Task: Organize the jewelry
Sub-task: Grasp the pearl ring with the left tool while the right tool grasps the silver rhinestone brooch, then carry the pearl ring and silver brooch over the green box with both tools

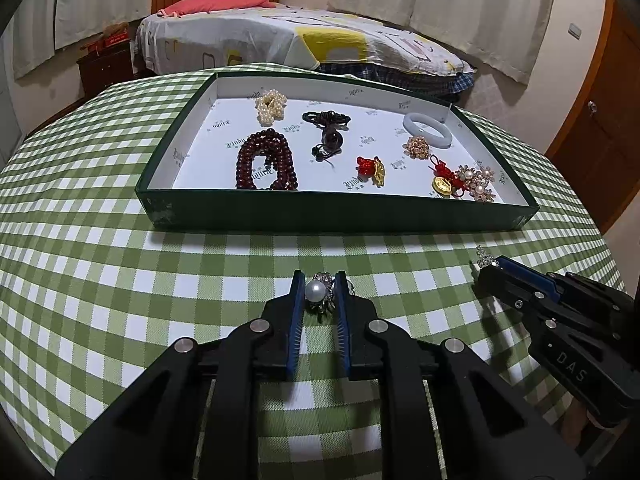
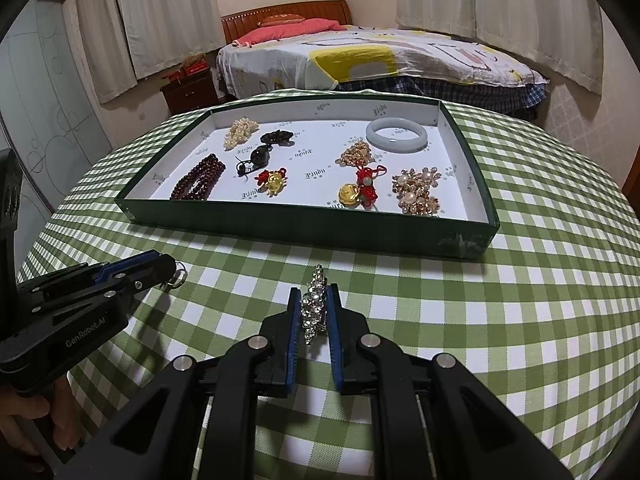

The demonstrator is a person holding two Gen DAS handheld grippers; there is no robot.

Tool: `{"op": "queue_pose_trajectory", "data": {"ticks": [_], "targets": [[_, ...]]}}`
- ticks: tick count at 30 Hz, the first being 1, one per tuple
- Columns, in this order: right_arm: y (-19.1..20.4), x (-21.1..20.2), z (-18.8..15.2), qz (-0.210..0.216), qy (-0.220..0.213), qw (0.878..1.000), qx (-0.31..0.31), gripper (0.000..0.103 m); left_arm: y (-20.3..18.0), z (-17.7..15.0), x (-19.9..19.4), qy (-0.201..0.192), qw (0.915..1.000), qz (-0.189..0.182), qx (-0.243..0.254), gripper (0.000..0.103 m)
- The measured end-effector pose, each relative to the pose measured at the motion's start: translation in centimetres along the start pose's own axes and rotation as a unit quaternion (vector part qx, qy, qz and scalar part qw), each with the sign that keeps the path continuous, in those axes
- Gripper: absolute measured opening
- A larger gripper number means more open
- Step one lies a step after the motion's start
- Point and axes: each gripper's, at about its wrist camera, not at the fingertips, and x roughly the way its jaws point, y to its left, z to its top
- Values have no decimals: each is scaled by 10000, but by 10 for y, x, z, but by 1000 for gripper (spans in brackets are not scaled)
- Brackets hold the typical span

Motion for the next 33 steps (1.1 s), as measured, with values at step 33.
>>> {"op": "queue_pose_trajectory", "data": {"ticks": [33], "targets": [[21, -47, 81, -35, -1211, 9919, -392, 14, -14, 82, -56, -1282, 9913, -37, 309, 15]]}}
